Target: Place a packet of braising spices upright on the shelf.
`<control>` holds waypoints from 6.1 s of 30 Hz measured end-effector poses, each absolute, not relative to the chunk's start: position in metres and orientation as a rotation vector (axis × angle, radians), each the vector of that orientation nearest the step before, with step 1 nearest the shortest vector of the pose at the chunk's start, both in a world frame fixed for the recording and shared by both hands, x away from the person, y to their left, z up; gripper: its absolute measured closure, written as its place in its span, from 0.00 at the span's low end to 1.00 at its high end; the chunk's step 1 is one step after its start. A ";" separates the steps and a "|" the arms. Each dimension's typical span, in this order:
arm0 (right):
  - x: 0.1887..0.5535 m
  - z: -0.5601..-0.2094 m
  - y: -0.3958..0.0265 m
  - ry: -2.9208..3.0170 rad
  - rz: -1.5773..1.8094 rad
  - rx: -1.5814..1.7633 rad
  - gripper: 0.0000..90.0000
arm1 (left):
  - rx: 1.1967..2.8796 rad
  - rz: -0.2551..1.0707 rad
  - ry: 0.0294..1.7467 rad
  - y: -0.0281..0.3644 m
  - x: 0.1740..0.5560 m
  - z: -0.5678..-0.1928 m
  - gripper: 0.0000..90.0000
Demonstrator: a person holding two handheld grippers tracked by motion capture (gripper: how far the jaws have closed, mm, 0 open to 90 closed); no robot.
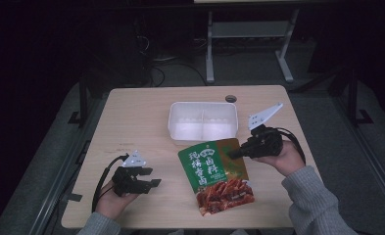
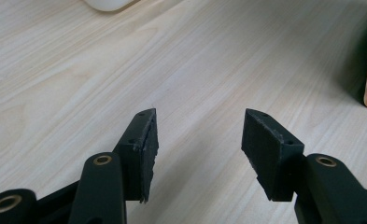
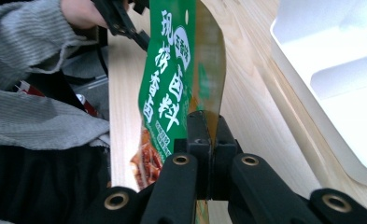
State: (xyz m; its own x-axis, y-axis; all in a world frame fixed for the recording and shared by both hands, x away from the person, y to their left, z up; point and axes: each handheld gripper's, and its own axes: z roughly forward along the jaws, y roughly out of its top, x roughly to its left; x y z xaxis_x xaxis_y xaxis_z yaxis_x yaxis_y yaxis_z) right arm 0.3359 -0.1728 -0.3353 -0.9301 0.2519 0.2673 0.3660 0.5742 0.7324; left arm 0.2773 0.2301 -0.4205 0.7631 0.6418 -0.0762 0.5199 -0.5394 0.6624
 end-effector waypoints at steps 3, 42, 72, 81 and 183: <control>0.331 -0.329 -0.176 -2.657 -1.320 -0.506 1.00 | 2.259 0.232 0.871 0.232 0.277 -0.421 0.50; 0.334 -0.251 -0.162 -2.737 -1.453 -0.666 1.00 | 2.249 0.229 0.895 0.247 0.267 -0.427 0.42; 0.376 -0.225 -0.130 -2.728 -1.570 -0.995 1.00 | 2.228 0.225 0.913 0.252 0.269 -0.430 0.38; 0.390 -0.227 -0.112 -2.748 -1.583 -1.059 1.00 | 2.219 0.228 0.918 0.254 0.270 -0.431 0.38; 0.440 -0.316 -0.043 -2.908 -1.410 -1.190 1.00 | 2.190 0.224 0.923 0.258 0.273 -0.430 0.37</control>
